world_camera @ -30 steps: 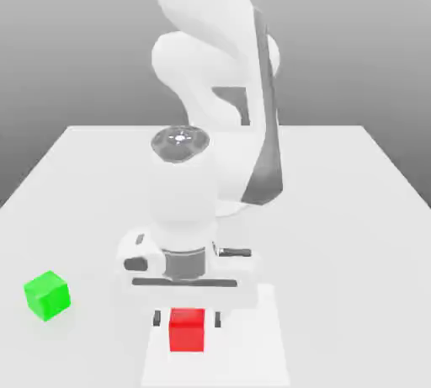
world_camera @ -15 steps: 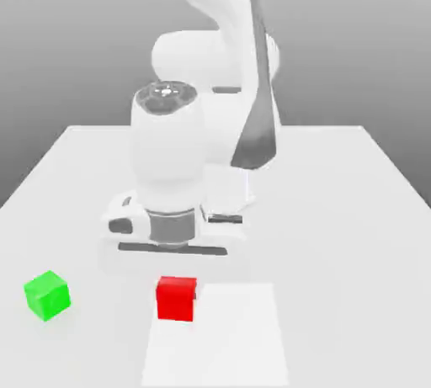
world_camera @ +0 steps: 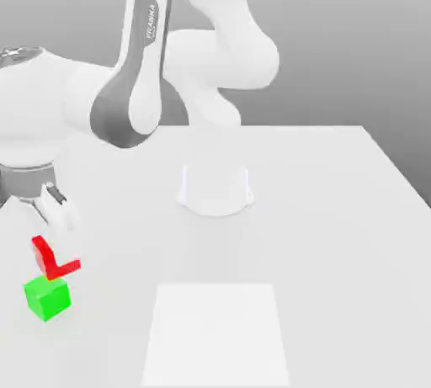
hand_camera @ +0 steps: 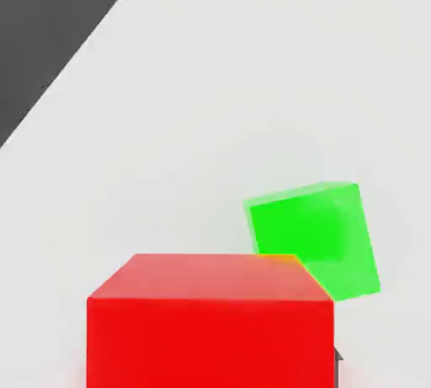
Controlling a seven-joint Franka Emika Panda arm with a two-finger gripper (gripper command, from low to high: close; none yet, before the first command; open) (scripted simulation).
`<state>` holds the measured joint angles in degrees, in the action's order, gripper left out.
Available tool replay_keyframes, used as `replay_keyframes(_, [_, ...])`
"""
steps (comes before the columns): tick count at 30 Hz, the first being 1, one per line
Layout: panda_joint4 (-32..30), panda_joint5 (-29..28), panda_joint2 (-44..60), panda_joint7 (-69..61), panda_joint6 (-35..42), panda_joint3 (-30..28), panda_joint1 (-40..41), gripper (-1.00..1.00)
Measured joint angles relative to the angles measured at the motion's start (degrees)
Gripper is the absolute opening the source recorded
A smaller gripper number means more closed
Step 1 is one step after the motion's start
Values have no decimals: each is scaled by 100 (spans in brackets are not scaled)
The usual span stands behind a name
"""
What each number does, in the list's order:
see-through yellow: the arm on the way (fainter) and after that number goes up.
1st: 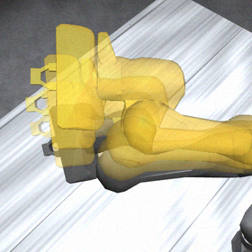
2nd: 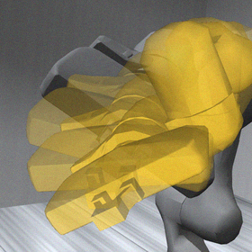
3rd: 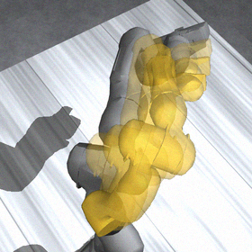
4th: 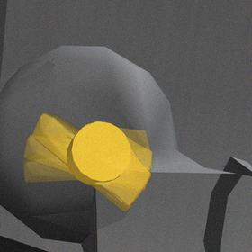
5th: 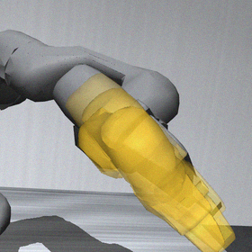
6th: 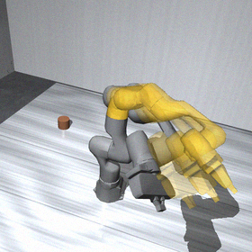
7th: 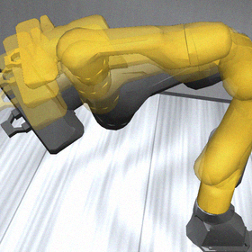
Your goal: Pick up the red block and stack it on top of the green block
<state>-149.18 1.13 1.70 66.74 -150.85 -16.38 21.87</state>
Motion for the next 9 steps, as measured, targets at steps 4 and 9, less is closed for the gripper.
replay_keyframes(4, [50,374,576,-94,-500,113,146,-100])
replay_keyframes(9, [74,660,979,-293,-864,281,257,100])
